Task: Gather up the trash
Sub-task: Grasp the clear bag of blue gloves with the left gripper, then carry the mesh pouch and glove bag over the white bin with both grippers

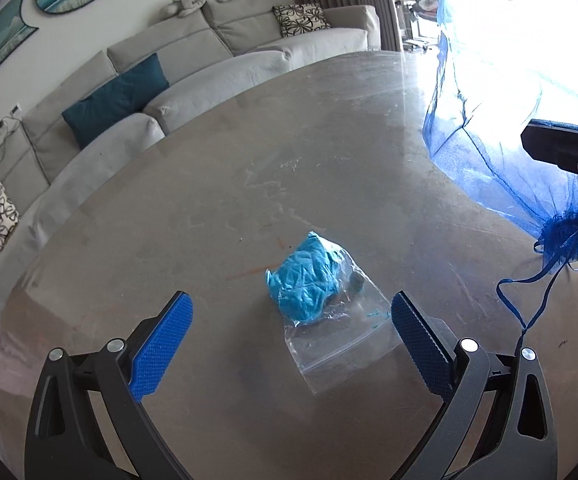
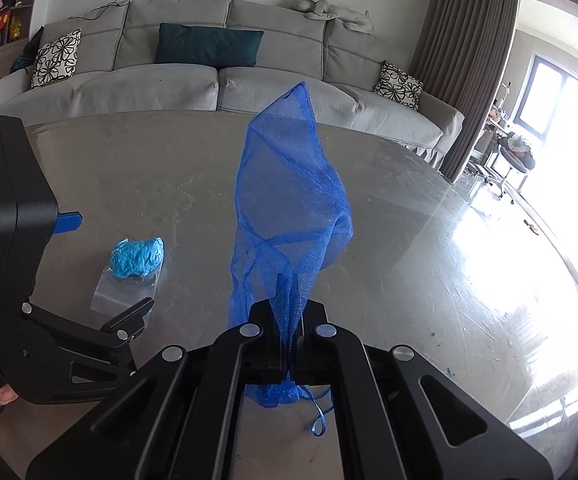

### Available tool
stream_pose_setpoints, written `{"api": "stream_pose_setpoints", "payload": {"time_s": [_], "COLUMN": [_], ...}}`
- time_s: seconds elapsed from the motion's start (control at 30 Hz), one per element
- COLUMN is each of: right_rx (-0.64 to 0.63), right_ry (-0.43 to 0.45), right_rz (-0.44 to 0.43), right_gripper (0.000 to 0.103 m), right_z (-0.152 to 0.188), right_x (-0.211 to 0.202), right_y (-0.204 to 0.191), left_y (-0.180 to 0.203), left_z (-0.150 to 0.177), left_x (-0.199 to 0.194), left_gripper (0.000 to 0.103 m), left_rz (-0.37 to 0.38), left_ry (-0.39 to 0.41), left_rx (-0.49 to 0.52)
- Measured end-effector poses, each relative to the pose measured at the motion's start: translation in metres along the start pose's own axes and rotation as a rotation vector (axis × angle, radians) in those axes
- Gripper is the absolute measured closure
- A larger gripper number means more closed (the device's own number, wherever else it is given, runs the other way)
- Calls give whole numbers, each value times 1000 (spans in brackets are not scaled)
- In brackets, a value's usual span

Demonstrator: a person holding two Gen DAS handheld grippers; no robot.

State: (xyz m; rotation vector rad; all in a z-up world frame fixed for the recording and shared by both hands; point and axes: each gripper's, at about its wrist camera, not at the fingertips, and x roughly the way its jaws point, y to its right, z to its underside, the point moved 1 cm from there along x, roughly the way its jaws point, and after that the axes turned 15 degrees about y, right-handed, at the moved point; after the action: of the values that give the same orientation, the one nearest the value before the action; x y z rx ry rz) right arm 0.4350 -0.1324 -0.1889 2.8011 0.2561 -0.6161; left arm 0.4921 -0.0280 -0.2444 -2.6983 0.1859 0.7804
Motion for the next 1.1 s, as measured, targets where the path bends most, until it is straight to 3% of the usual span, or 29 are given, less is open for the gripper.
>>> {"api": "stream_pose_setpoints", "payload": {"time_s": [0.3, 0.37, 0.43, 0.47, 0.53, 0.83, 1.1], "right_rx": [20, 26, 26, 28, 23, 5, 32], "right_ry": [12, 14, 18, 16, 19, 32, 54], "right_rz": [-19, -23, -23, -24, -20, -7, -6], "right_gripper": [102, 102, 102, 102, 102, 102, 102], "right_z": [6, 7, 9, 10, 11, 8, 7], "right_x": [1, 0, -2, -3, -6, -22, -44], "right_y": [7, 9, 12, 13, 13, 12, 14], "left_y": [0, 3, 10, 16, 30, 27, 16], "left_z": [-3, -3, -3, -3, -3, 3, -10], "left_x": [-8, -9, -13, -16, -20, -34, -73], "left_gripper": [5, 11, 38, 41, 64, 69, 69], "left_rz": [16, 37, 68, 64, 45, 46, 37], "left_ry": [-17, -10, 7, 16, 31, 34, 116], "left_rx": [5, 10, 31, 55, 127, 109, 95]}}
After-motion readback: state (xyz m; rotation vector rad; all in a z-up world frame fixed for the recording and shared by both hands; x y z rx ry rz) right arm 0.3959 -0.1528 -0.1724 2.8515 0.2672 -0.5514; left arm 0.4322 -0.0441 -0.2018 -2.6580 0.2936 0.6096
